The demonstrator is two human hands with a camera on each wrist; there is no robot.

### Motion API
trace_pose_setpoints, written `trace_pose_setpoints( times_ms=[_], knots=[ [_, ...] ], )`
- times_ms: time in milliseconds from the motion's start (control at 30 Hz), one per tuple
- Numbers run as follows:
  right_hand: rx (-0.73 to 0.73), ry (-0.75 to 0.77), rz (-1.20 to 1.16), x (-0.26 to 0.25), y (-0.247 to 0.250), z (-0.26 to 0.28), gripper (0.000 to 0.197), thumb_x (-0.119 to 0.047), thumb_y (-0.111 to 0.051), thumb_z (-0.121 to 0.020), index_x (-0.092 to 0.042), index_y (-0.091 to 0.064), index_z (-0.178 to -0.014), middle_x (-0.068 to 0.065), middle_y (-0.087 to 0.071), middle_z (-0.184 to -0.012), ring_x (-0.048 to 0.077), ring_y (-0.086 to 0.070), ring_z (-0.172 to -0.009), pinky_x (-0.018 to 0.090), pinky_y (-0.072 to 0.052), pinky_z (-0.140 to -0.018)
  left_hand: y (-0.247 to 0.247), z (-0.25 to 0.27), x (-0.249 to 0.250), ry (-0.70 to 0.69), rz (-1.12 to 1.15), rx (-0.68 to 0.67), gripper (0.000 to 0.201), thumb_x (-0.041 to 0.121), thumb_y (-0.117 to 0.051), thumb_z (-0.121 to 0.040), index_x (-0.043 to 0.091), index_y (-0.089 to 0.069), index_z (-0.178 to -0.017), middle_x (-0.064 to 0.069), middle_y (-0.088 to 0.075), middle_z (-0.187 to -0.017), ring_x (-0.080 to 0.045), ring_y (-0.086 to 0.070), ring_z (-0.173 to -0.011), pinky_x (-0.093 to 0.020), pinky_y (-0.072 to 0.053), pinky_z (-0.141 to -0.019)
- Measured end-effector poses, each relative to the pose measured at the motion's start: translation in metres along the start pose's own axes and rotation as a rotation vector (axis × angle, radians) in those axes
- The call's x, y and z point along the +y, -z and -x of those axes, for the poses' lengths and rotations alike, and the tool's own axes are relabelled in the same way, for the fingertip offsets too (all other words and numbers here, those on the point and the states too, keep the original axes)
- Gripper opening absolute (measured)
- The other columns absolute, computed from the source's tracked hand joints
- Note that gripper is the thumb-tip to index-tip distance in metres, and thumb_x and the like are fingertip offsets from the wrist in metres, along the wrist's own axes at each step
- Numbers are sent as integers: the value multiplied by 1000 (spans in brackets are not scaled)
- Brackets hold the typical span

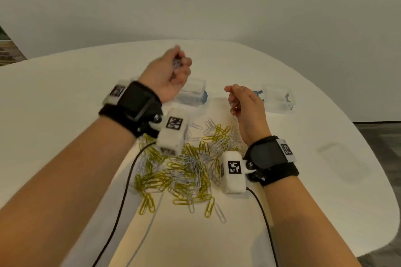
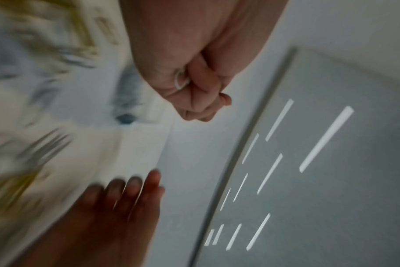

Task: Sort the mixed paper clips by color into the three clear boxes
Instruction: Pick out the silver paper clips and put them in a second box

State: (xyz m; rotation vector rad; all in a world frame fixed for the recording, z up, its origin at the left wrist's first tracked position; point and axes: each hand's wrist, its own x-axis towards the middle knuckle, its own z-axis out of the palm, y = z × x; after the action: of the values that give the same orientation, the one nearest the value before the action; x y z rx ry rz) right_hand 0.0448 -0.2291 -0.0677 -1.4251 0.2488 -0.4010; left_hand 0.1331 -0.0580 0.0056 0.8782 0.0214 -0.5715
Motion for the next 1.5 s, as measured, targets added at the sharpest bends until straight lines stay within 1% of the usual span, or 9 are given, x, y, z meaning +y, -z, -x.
trace_pose_setpoints(
  times_ms=[133,233,300,600,767,900,1100,1267,1500],
  knots=[
    [-10,-19,-62,3,2,-1,23,-15,-49,-97,-13,-70,-87,-1,-52,-70,9,-40,-61,24,-30,-54,-17,-24,3,-281,-862,61,31,29,-45,-99,10,-55,-76,1,-51,-70,-9,-43,-57,-20,-35,-53],
    [-4,-22,-89,4,4,-2,22,-13,-50,-95,-14,-70,-87,-1,-53,-70,10,-41,-61,23,-31,-54,-7,-29,-5,-248,-1693,-50,23,31,-57,-90,10,-64,-94,2,-61,-91,-13,-56,-83,-25,-42,-73],
    [-19,-11,-115,4,5,-5,21,-11,-50,-95,-12,-70,-88,-1,-53,-70,10,-42,-63,25,-33,-57,-3,-24,-5,-211,-1883,-68,20,27,-58,-86,13,-63,-100,2,-61,-98,-15,-55,-91,-26,-41,-76],
    [-135,-216,-323,-47,18,-5,21,-16,-50,-95,-7,-67,-104,4,-63,-79,14,-57,-70,23,-50,-64,-3,4,-7,-276,-2043,-81,27,28,-55,-91,12,-57,-113,-4,-52,-109,-23,-51,-104,-28,-37,-83],
    [-382,-397,597,-85,53,18,26,-13,-62,-89,-12,-61,-114,5,-61,-97,20,-60,-89,35,-57,-81,-14,67,-13,8,-2006,-159,37,40,-62,-87,18,-53,-114,1,-53,-105,-17,-52,-92,-27,-38,-76],
    [-603,-462,1364,-77,56,43,75,-27,-80,-72,-20,-44,-138,3,-54,-131,25,-59,-113,41,-48,-100,-19,93,-49,137,-2031,-279,54,44,-65,-83,20,-44,-127,0,-53,-120,-18,-52,-102,-30,-43,-88],
    [-618,-218,1384,-55,12,73,72,-13,-80,-71,-19,-46,-135,11,-50,-132,28,-60,-110,38,-50,-96,-23,83,-97,98,-2132,-139,70,35,-72,-77,14,-37,-133,-12,-40,-130,-31,-51,-111,-41,-48,-91],
    [-615,-43,1411,-51,0,77,33,-13,-70,-82,-7,-61,-114,14,-63,-118,30,-60,-107,29,-45,-81,-22,87,-99,-72,-2159,-125,31,14,-56,-89,2,-53,-117,-19,-55,-122,-32,-54,-110,-35,-42,-90],
    [-423,-167,1122,-62,49,58,21,-14,-64,-88,-11,-69,-108,9,-67,-113,23,-65,-96,26,-51,-87,6,94,-59,-175,-1962,-2,11,7,-65,-84,6,-68,-95,-7,-66,-103,-22,-59,-95,-24,-41,-80]
  ],
)
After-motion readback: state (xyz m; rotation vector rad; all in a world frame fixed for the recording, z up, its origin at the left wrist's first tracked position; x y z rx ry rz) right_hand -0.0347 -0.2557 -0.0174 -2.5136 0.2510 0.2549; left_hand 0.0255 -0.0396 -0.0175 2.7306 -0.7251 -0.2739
